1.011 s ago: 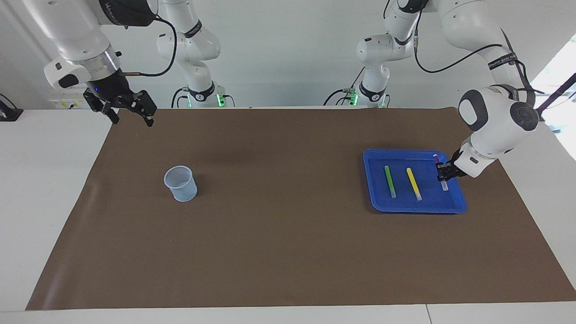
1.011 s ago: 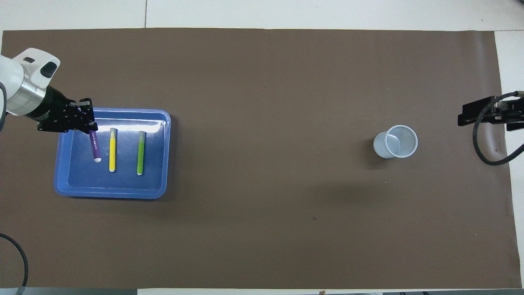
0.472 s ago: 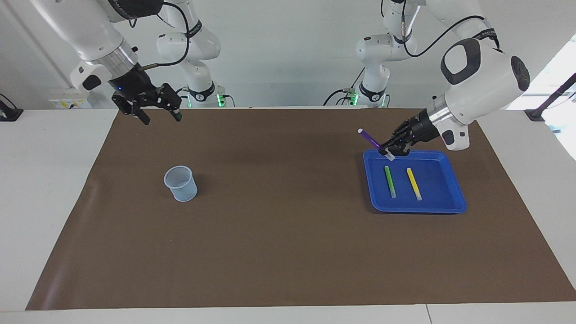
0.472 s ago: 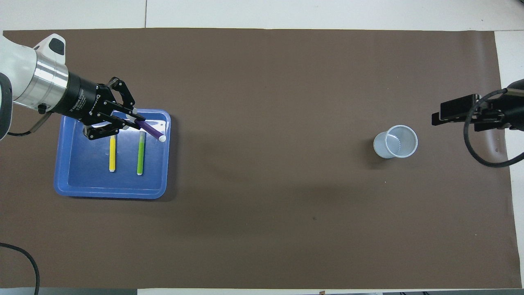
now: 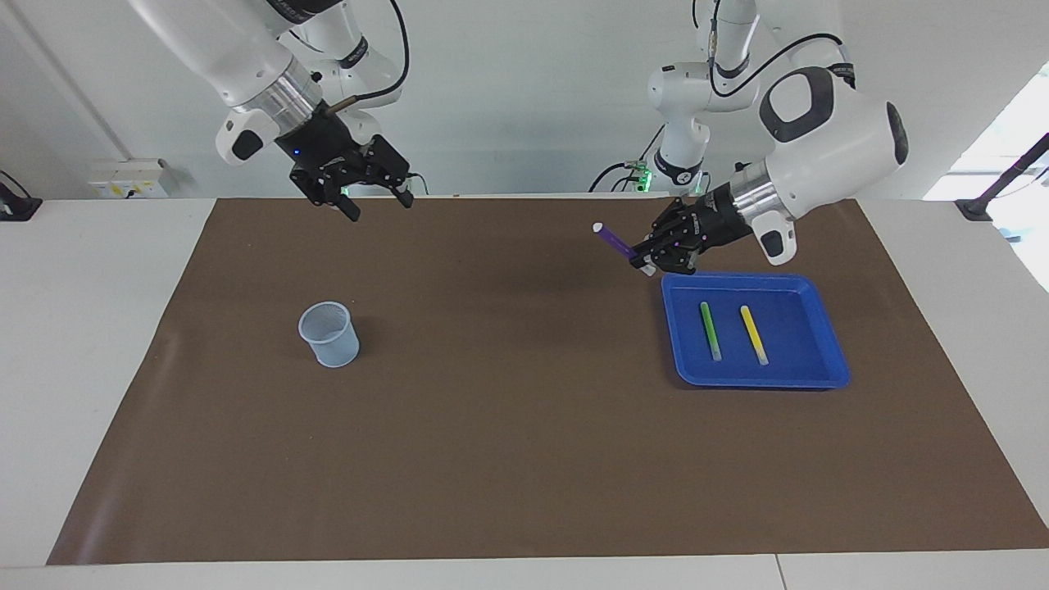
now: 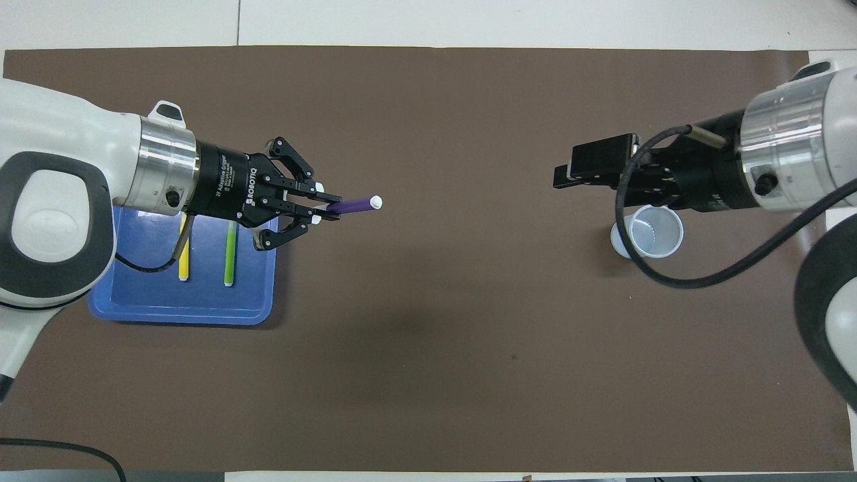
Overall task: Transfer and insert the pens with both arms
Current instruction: 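Lift the purple pen with the left gripper while the right gripper approaches, then grasp the purple pen tip with the right gripper, open the left gripper, then carry the purple pen into the cup while the left gripper reaches yellow pen, then release the purple pen in the cup while the left gripper grasps yellow pen, then lift the yellow pen with the left gripper toward the right gripper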
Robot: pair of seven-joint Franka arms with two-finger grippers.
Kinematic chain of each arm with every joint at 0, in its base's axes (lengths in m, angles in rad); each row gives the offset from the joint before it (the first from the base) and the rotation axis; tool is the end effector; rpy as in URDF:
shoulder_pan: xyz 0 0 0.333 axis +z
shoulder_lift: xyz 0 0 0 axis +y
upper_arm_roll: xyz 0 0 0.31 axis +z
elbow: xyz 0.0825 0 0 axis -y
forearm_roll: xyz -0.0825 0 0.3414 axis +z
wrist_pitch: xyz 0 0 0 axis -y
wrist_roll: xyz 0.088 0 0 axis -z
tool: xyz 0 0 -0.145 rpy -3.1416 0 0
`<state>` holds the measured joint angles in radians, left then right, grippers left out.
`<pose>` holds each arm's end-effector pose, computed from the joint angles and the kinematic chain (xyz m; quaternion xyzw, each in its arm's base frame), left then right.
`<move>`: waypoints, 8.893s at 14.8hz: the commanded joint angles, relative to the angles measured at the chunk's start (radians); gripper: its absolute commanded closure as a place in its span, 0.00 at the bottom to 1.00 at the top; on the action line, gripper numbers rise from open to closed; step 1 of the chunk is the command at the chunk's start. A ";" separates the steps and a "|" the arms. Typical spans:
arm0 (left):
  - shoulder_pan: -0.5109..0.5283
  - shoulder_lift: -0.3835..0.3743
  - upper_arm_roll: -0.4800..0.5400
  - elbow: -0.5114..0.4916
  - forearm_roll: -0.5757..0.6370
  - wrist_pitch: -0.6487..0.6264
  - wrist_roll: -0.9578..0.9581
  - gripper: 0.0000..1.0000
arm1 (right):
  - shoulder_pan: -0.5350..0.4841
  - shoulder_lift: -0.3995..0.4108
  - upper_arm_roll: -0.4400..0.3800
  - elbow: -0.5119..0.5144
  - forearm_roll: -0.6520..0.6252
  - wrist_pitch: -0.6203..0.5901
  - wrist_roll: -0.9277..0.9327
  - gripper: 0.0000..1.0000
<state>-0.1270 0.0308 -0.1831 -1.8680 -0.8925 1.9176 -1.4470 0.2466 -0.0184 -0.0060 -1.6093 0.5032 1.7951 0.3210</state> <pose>0.4942 -0.2444 0.5034 0.6823 0.6053 -0.3102 0.2680 0.5062 0.1846 0.6110 -0.9615 0.0690 -0.0264 0.2648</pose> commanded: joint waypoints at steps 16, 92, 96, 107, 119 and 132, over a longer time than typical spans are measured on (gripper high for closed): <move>-0.164 -0.218 0.008 -0.301 -0.247 0.356 -0.119 1.00 | 0.232 0.008 -0.003 -0.149 0.055 0.279 0.058 0.00; 0.277 0.244 0.016 -0.186 0.992 0.373 1.580 0.13 | -0.196 -0.069 -0.006 -0.568 -0.667 0.485 -0.306 0.00; 0.276 0.244 0.016 -0.186 0.992 0.373 1.579 0.55 | -0.196 -0.112 -0.009 -0.473 -0.641 0.330 -0.304 0.00; 0.277 0.244 0.017 -0.136 0.986 0.292 1.574 1.00 | -0.254 0.002 -0.015 -0.044 -0.531 -0.128 -0.255 0.00; 0.236 0.210 -0.025 0.199 0.752 -0.199 1.023 1.00 | -0.250 0.006 -0.005 -0.024 -0.503 -0.151 -0.200 0.00; 0.152 0.084 -0.150 0.090 0.132 -0.042 -0.035 1.00 | -0.228 -0.003 0.006 -0.061 -0.277 -0.100 -0.200 0.00</move>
<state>0.0488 0.1789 -0.3390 -1.6807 -0.6781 1.7949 -1.4328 0.0185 -0.0144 -0.0076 -1.6502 0.1393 1.6721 0.1062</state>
